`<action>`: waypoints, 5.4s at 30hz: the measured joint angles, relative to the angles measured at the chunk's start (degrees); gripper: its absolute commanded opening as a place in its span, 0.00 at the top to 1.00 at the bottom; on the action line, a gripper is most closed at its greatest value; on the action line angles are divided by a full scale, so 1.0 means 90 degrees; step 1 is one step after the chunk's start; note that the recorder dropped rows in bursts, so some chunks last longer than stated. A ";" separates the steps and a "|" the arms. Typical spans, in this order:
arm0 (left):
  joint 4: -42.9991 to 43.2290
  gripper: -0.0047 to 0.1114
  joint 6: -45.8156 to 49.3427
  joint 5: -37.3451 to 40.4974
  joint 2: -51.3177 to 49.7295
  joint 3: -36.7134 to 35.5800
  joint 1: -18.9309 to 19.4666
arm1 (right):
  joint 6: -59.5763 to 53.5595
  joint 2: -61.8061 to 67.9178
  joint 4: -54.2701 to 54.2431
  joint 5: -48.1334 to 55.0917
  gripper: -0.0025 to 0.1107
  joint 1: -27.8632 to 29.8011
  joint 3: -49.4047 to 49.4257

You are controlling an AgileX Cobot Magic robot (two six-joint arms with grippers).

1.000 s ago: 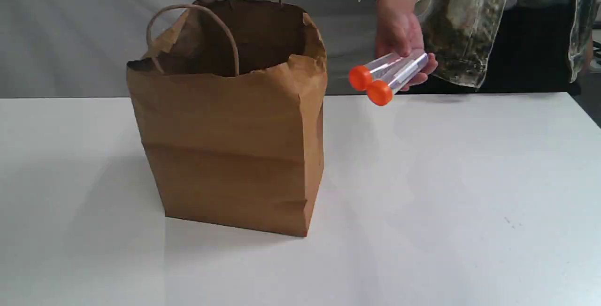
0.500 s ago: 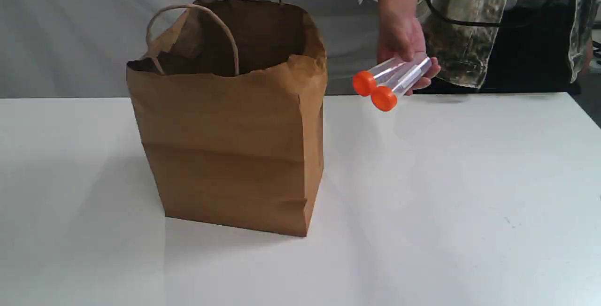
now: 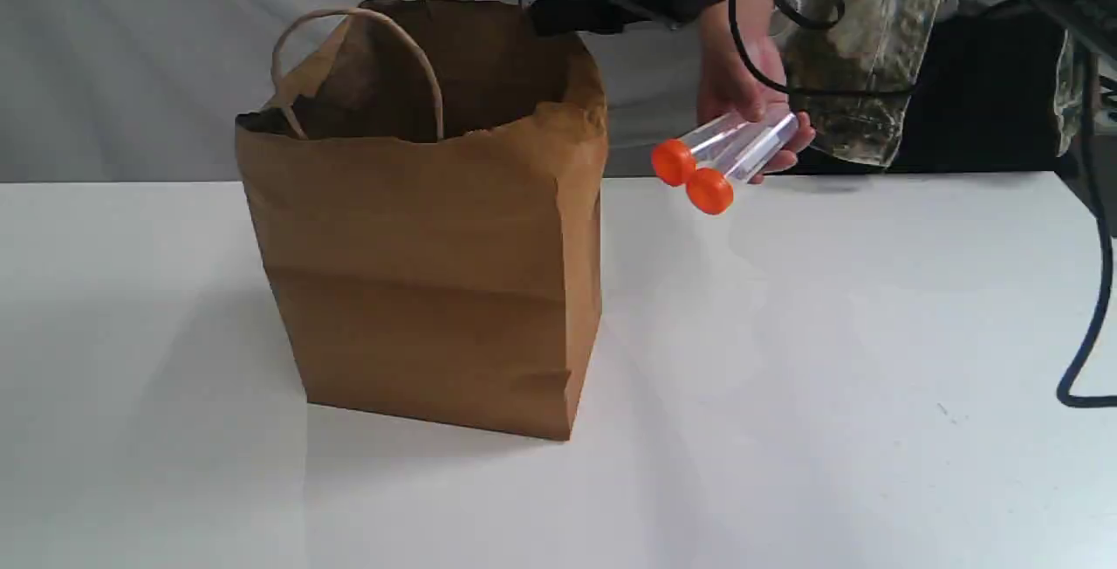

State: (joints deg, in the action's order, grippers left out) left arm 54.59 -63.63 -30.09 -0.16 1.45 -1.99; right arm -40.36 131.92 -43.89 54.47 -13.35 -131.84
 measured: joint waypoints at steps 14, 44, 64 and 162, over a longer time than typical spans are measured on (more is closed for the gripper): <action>0.0000 0.96 0.0000 0.0000 0.0000 0.0000 0.0000 | -0.0089 0.0573 0.0053 0.0142 0.39 -0.0177 0.0000; -0.1440 0.82 0.1845 -0.2162 -0.4087 0.1905 0.0000 | -0.0169 0.0628 0.0124 0.0140 0.98 -0.0215 0.0000; 0.1217 0.32 0.1637 -0.2511 -0.8681 0.5133 -0.0181 | -0.0185 0.0628 0.0124 0.0140 0.98 -0.0215 0.0000; 0.1268 0.96 0.1531 -0.0159 -0.8968 0.6230 -0.1555 | 0.0582 0.0033 0.1115 -0.0889 0.98 -0.0265 0.0801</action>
State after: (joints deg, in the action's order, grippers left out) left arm 66.01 -49.84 -31.53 -80.87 57.51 -15.99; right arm -35.12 132.21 -33.86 46.47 -15.73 -124.63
